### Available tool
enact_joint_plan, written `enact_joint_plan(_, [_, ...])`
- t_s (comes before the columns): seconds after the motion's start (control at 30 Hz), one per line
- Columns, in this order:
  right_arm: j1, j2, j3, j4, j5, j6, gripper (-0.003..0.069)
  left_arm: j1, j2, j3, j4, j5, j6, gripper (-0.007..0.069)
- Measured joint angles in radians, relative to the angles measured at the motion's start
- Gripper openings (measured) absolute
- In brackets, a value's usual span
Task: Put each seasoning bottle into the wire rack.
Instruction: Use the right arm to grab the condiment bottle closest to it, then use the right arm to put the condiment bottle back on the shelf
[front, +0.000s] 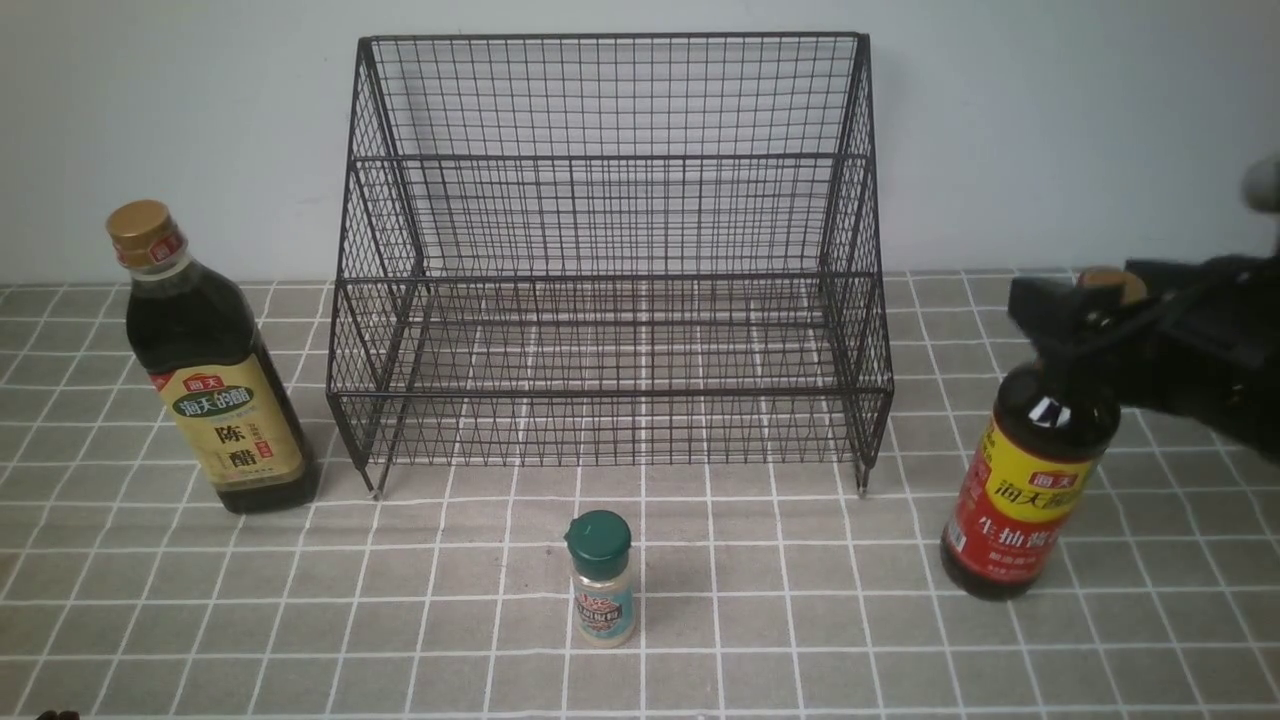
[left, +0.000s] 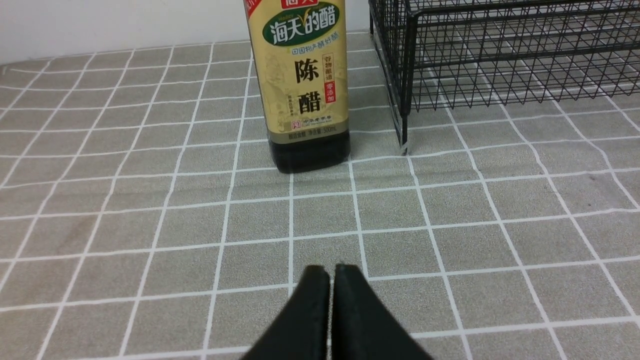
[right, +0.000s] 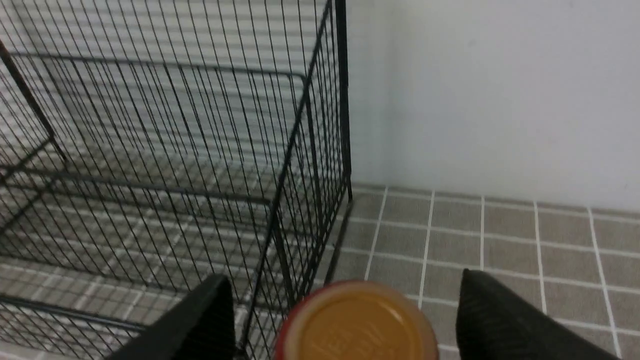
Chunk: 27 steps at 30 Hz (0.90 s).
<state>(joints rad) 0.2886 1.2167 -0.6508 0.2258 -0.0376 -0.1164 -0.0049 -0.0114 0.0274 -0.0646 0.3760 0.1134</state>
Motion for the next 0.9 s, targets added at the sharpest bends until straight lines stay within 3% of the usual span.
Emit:
enact_joint_plan(0.1, [0.0, 0.064, 0.0, 0.0, -0.009, -0.001, 0.0513, 0.0, 0.0, 0.0, 0.0, 0.0, 0.0, -0.0007])
enact_joint_plan(0.2, [0.0, 0.093, 0.0, -0.004, -0.01, -0.006, 0.0395, 0.0, 0.0, 0.0, 0.0, 0.0, 0.0, -0.0007])
enact_joint_plan(0.27, [-0.001, 0.085, -0.011, -0.026, 0.004, -0.032, 0.0261, 0.0, 0.0, 0.0, 0.0, 0.0, 0.0, -0.0007])
enact_joint_plan(0.53, [-0.003, -0.015, -0.234, -0.082, 0.273, -0.074, 0.0269, 0.0, 0.0, 0.0, 0.0, 0.0, 0.0, -0.0007])
enact_joint_plan(0.9, [0.058, 0.039, -0.622, -0.036, 0.29, -0.082, 0.0269, 0.0, 0.0, 0.0, 0.0, 0.0, 0.0, -0.0007])
